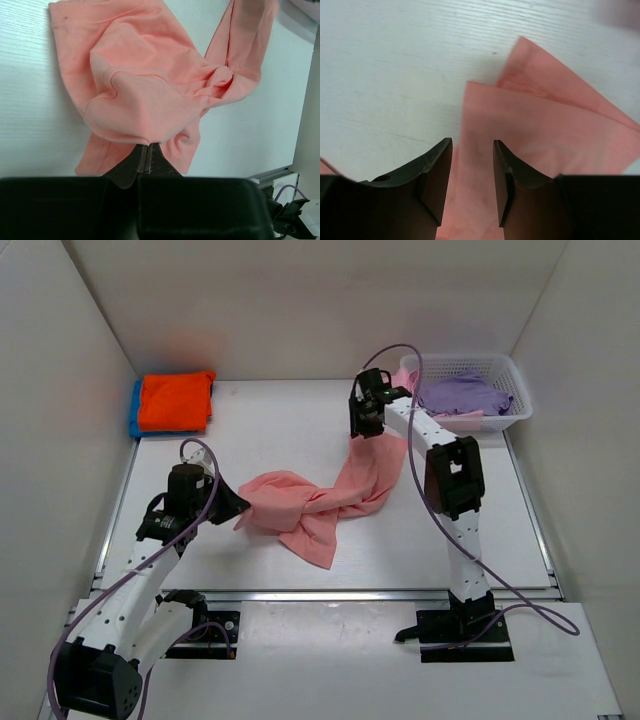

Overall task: Fold and stack the t-shirts
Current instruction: Flatten out the tshirt

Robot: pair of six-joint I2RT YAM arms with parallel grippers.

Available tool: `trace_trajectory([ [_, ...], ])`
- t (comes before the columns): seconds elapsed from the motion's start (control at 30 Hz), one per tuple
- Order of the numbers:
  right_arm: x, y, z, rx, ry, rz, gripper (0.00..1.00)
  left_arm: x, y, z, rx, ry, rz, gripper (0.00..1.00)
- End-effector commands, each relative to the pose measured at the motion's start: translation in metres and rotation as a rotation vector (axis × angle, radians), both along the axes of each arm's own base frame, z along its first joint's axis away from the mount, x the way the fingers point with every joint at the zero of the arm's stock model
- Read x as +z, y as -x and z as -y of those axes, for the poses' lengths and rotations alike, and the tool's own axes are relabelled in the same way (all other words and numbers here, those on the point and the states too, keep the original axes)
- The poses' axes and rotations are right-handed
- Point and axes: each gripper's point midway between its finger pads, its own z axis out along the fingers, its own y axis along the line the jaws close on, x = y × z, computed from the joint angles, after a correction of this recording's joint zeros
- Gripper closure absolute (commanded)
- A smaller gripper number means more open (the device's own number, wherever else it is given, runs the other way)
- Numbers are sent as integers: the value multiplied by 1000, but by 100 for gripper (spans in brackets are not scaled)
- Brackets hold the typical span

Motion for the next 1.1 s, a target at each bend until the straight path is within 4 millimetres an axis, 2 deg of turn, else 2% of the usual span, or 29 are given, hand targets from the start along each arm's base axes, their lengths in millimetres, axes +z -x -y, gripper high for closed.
trace_trajectory([
  [0.0,-17,-5,-5,10,79,-24,65,7,-2,2,-7,21,33,100],
  [0.1,-34,-8,-7,3,115,-45,64,8,-5,1,0,25,40,100],
  [0.13,-31,-10,-9,6,115,-39,65,6,-3,3,-10,23,38,100],
  [0.2,-56,-5,-2,-21,170,-88,65,6,-3,4,-10,32,36,100],
  [0.23,-53,-8,0,-31,179,-81,65,6,-3,4,-8,29,38,100],
  [0.3,-64,-4,2,-43,207,-119,68,8,-4,5,-13,28,45,100],
  [0.33,-62,-5,5,-52,209,-124,86,7,-3,4,-10,24,42,100],
  [0.37,-65,-6,2,-53,209,-126,100,6,-3,4,-12,23,42,100],
  [0.43,-54,-10,-1,-46,223,-105,100,6,-4,3,-7,18,44,100],
  [0.47,-20,-20,-9,-31,223,-37,100,10,-8,5,-12,25,59,100],
  [0.5,-19,-19,-10,-29,223,-36,100,12,-10,4,-7,27,67,100],
  [0.53,6,-27,-14,-29,204,17,100,16,-13,4,-8,32,79,100],
  [0.57,25,-30,-15,-33,190,50,100,30,-19,4,-10,37,116,100],
  [0.63,95,-35,-11,-59,130,176,100,50,-37,-1,-4,16,155,100],
  [0.67,131,-34,-4,-90,98,243,100,74,-51,-8,15,9,203,100],
  [0.7,153,-34,3,-109,83,282,100,106,-63,-12,27,8,270,100],
  [0.73,188,-28,8,-113,50,342,100,115,-71,-14,24,1,285,100],
  [0.77,208,-27,14,-123,24,383,100,147,-88,-20,45,3,342,100],
  [0.8,243,-18,23,-131,-11,442,100,186,-96,-26,58,-14,416,100],
  [0.83,270,-7,28,-130,-45,486,100,213,-107,-29,63,-40,453,100],
  [0.87,275,-4,31,-124,-69,499,100,231,-113,-32,67,-43,483,100],
  [0.9,313,17,42,-136,-102,574,100,250,-127,-33,56,-43,499,100],
  [0.93,319,24,45,-135,-113,589,100,284,-127,-35,51,-38,555,100],
  [0.97,332,38,56,-152,-121,622,100,290,-131,-38,56,-32,557,100],
  [1.0,338,46,60,-159,-133,638,100,310,-130,-39,55,-27,584,100],
  [1.03,354,70,70,-159,-168,689,100,330,-124,-42,72,-37,630,100],
  [1.07,358,80,74,-164,-177,701,99,335,-120,-44,87,-49,647,100],
])
